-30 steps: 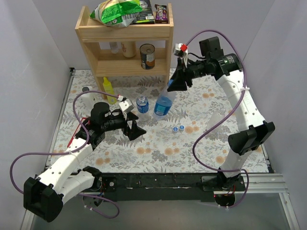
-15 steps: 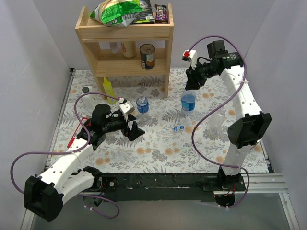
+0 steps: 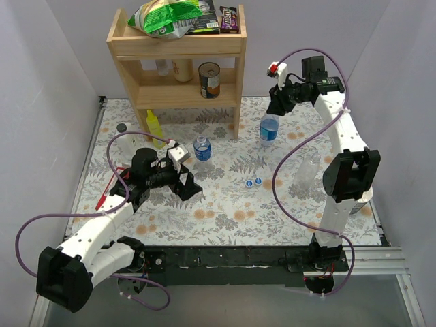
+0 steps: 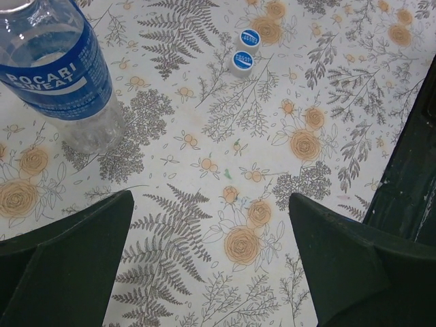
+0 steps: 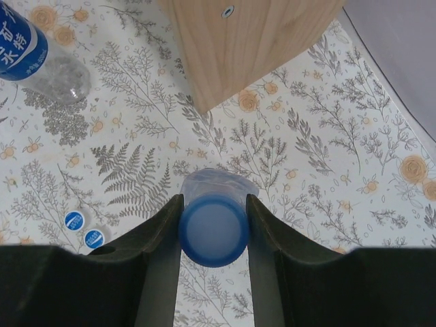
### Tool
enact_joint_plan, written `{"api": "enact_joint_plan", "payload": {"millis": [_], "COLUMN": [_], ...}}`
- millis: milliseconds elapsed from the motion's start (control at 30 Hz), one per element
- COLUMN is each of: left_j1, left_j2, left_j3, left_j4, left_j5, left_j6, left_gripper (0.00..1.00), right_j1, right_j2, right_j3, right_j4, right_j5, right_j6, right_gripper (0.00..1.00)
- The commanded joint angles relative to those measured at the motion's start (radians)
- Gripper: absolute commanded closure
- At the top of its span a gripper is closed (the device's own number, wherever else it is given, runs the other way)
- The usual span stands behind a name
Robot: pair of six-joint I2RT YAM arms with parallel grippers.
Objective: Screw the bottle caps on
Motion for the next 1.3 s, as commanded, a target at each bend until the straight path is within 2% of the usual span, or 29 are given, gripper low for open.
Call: {"api": "enact_joint_plan", "payload": {"millis": [0,433,533,733,833,1267], "left_j1": [0.018,0.053,0.059,0.064,0.065,0.073], "left_j2": [-0.007,0.007,0.008,0.015,0.016,0.011], "left_j3": [-0.001,0.002,0.002,-0.002,-0.004,-0.014], "left_j4": [-0.02,-0.023,-0.025,-0.019,-0.017,-0.003], "left_j5": [-0.004,0.001,0.002,0.004,0.008,0.016], "left_j6": [0.024,0.03,0.03,0.038,0.039,0.041], "left_gripper": [0.02,0.02,0.02,0.02,0.02,0.02], "right_j1": [-0.002,-0.002,-0.003,-0.005,-0.003,-0.003], "right_j2": [-0.007,-0.014,-0.025,-0.051,-0.056,-0.06], "right_j3": [-0.043,-0.167,-0.195,-0.245,-0.256,-0.25], "right_j4": [0.103,0.16,0.165,0.172,0.171,0.169], "right_j5": [-0.033,-0.049,-0.049,-0.035,-0.029,-0.033], "right_j6": [0.021,0.016,0.007,-0.004,-0.004,0.0], "right_gripper": [0.74,0.69,0.65,0.5,0.38,0.27]}}
